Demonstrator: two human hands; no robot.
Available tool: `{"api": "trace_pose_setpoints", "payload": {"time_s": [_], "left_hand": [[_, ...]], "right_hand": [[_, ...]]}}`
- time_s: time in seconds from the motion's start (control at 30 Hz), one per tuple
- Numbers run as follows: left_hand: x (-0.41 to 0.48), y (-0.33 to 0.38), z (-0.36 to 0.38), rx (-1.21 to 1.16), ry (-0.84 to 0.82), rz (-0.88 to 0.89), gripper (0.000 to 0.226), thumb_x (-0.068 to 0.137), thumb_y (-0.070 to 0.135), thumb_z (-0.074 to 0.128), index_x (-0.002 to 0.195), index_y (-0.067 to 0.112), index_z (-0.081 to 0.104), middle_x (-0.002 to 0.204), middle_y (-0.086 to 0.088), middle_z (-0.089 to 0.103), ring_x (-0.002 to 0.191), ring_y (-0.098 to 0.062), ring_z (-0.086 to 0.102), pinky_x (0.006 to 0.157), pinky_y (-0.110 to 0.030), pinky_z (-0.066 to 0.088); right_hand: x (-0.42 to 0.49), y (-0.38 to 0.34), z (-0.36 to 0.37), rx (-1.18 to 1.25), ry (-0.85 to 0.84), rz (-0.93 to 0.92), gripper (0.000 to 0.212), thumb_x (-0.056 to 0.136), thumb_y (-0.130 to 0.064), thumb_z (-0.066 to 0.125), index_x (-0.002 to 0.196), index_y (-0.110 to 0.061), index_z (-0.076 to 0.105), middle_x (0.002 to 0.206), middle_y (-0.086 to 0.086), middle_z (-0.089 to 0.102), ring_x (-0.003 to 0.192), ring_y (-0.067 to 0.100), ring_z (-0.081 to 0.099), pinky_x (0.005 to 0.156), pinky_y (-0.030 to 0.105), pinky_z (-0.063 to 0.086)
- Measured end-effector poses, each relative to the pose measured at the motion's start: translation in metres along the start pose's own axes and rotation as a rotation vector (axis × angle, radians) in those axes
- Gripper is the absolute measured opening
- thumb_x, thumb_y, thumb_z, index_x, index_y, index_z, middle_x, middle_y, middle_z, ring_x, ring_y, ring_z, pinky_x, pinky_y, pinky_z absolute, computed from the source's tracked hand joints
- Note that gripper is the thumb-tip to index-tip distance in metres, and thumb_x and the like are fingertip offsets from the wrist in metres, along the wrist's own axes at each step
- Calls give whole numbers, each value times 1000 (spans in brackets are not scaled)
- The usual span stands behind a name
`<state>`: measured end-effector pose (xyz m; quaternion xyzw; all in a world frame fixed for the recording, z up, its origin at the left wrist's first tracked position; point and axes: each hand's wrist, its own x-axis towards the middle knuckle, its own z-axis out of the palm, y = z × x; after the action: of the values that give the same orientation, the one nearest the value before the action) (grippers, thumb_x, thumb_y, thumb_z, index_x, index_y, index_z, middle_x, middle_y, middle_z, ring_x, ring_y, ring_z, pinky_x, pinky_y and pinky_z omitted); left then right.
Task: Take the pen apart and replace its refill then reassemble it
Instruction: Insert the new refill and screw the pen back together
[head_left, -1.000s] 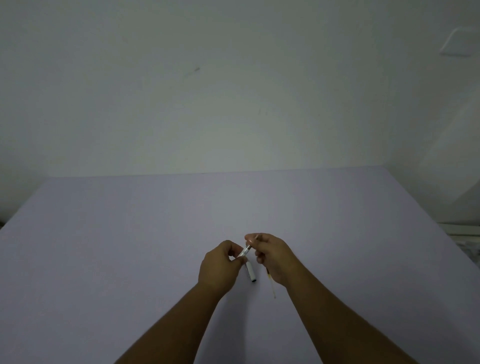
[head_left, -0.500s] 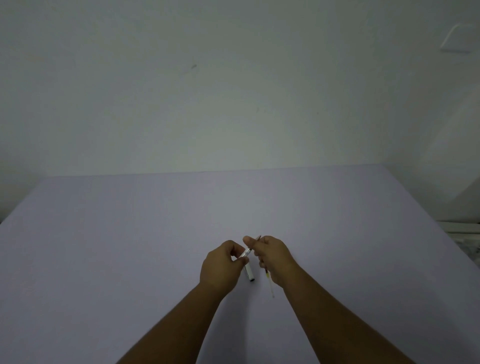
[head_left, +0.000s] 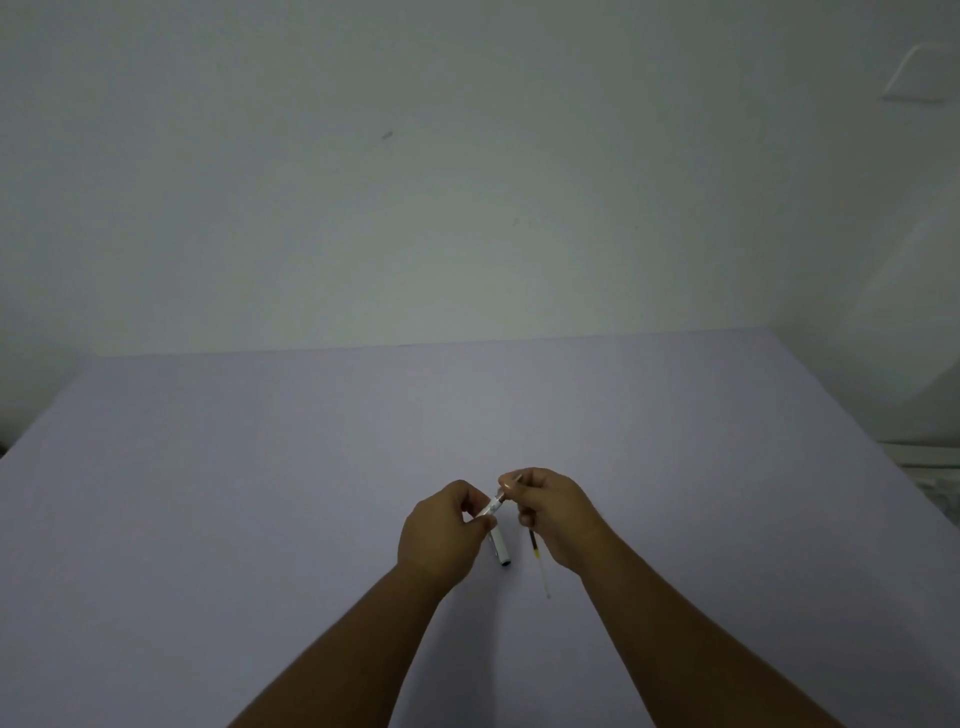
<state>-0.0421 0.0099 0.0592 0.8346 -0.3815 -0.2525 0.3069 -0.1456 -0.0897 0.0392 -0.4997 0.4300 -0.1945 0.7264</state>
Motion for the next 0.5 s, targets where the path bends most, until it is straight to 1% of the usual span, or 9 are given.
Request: {"api": "trace_pose_setpoints", "payload": {"time_s": [0.03,0.13,0.17,0.23,0.3,0.4,0.43,0.5], "left_hand": [[0,0,0,12,5,7,7,87,25,65,83,24,59,86,8,62,71,-11,55,53,-13,34],[1,0,-1,52,22,15,8,88,27,64,82,26,58,83,8,62,69,-12,55,52,-14,35],[1,0,-1,63,30,14,9,88,27,63,82,26,57,81,8,61,69,-12,55,52,-14,35],[2,-2,-1,96,52,21,11,89,28,61,81,27,55,78,8,60,68,-12,55,51,-13,34],[4,-4,-1,148,73,49,10,90,29,59,81,27,55,78,6,60,69,-12,54,51,-13,32],[6,-9,-2,197,69,85,9,90,29,59,90,21,63,88,3,68,72,-11,52,51,-12,29],[7,-11,-2,198,60,80,11,90,29,59,92,20,64,92,3,69,73,-11,52,51,-12,29],[10,-15,-4,170,39,44,12,89,29,61,96,21,65,95,4,70,76,-12,56,52,-13,32]], "right_hand": [[1,-1,0,-21,16,5,8,88,-13,62,83,-10,66,80,9,61,57,12,41,57,22,39],[4,-2,3,-96,59,51,18,86,-25,66,79,-8,64,72,4,60,53,11,40,55,22,39],[5,-2,4,-99,67,69,20,85,-26,67,76,-8,64,70,4,59,53,11,40,55,23,39],[8,-2,8,-47,84,109,22,84,-24,69,73,-6,65,67,5,55,53,12,40,52,22,39],[10,-3,12,0,108,155,21,83,-21,70,75,-2,66,65,5,53,52,11,39,50,21,38],[12,-2,15,12,113,194,20,83,-18,70,73,-2,66,64,5,53,51,11,40,50,20,38],[12,-1,16,-15,104,197,21,83,-20,70,71,-3,66,64,5,54,52,11,40,51,21,38],[14,0,16,-118,104,196,27,83,-30,68,72,-6,67,66,5,57,53,12,42,53,22,40]]}}
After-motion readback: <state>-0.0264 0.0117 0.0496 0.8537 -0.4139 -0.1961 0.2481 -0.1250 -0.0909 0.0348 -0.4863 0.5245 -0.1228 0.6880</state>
